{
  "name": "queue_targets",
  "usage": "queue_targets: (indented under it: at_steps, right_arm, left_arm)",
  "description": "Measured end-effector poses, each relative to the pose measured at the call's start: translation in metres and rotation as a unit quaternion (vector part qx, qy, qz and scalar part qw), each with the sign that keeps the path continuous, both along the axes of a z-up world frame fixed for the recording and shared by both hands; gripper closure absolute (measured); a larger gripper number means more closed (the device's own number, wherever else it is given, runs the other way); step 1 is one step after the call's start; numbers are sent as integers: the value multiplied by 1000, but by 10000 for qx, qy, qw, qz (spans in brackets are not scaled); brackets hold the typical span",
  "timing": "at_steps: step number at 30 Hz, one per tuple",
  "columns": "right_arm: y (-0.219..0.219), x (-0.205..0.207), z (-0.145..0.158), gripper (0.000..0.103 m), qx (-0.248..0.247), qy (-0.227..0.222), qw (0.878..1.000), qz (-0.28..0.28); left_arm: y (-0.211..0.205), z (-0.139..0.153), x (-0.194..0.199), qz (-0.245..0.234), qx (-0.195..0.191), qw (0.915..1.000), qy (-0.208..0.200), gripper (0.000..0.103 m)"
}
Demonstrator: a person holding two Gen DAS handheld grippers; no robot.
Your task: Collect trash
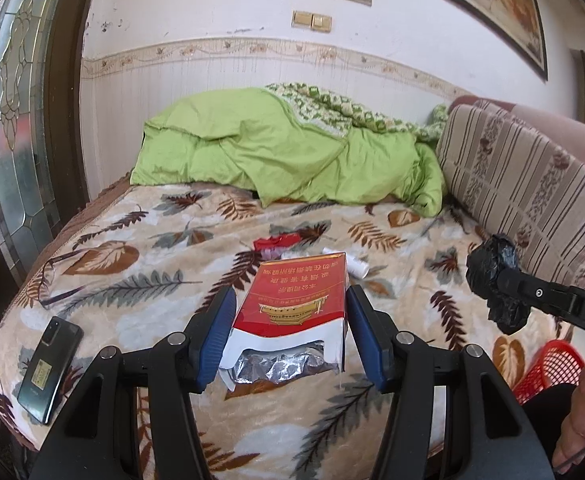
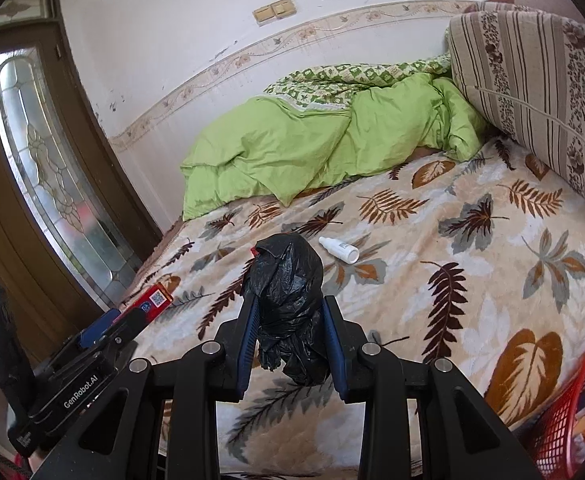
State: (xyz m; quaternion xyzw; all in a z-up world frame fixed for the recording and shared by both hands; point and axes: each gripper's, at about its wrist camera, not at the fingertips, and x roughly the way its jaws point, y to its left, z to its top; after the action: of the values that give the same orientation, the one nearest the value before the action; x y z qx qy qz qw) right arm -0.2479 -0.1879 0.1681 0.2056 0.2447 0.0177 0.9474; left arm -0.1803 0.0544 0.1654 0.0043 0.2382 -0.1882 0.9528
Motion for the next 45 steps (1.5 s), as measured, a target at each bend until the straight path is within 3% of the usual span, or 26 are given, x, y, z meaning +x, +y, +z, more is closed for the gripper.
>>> queue_targets:
  at_steps: [11,20,25,31,38,45]
  right_arm:
    - [-9,-33,22,70,237,-158,9996,6]
    - [-22,-70,47,70,460,-392,9982,54]
    - [-41,-84,49,70,603,-481,9969,-163]
    - [-90,-90,34,70,816,-262,9941,-671]
    - [-163,-128,-4,70,1060,103,9817,-1577]
    - [-228,-178,-48,70,1328,639,9568,-2506]
  left_arm:
    - [-16,11,-23,-505,-175,9986,61,47]
    - [-25,39,-45,-859,-375,9956,-56,47]
    - [-37,46,-47,-1076,-364,9935,-72,47]
    - [-71,41,-40,-1383,-291,9900,42,47]
    - [-139,18,-40,-2027,-58,9787,321,47]
    - [-233,-7,-54,-3030,190,9494,809,47]
